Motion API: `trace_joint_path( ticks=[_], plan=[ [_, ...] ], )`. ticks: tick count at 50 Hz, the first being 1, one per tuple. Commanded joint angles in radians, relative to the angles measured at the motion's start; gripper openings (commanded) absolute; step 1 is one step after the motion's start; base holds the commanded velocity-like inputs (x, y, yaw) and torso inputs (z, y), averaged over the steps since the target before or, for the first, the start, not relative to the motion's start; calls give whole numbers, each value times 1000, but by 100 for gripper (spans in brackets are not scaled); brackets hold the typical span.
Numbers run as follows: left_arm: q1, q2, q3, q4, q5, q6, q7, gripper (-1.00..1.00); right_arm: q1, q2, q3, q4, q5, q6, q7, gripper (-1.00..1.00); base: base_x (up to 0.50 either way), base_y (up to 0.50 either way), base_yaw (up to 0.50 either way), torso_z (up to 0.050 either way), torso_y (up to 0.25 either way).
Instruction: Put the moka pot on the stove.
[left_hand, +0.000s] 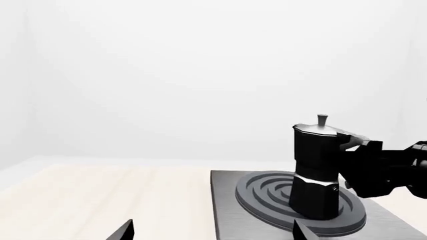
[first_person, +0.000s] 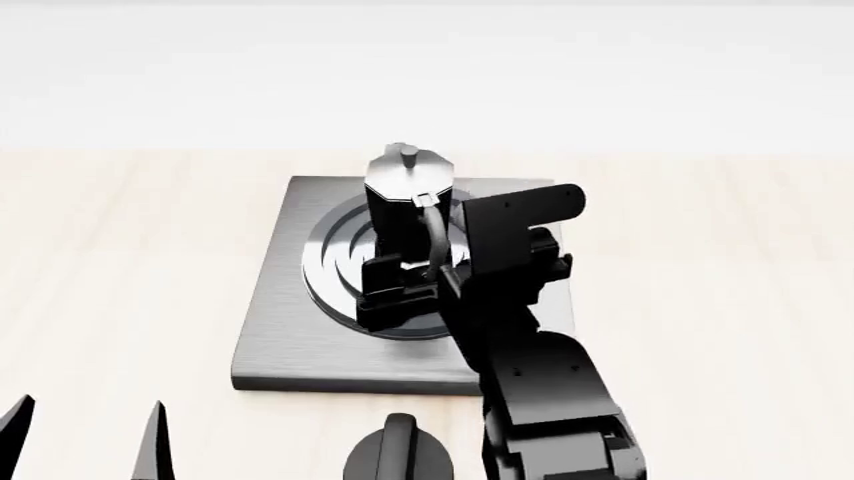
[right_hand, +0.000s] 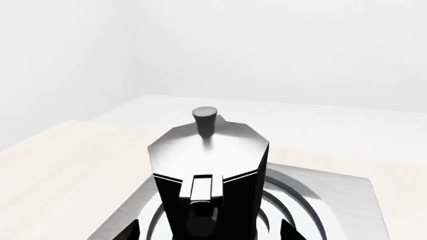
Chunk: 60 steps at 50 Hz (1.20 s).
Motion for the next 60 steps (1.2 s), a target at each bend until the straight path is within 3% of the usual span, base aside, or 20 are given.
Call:
trace_joint_path(
  ticks=[1, 10, 29, 60],
  plan=[
    [10, -4, 2, 9, 2, 5, -3, 100, -100, 118, -23, -327, -18, 84, 120, 100, 0, 0, 0, 0, 0],
    [18, -9, 3, 19, 4, 8, -6, 100, -212, 244, -39, -660, -1, 155, 250, 100, 0, 0, 0, 0, 0],
    [14, -14, 5, 18, -2, 1, -8, 100, -318, 404, -39, -1042, -38, 181, 476, 100, 0, 0, 0, 0, 0],
    [3, -15, 10, 12, -4, 0, -10, 100, -364, 522, -49, -1377, -131, 219, 670, 100, 0, 0, 0, 0, 0]
  ],
)
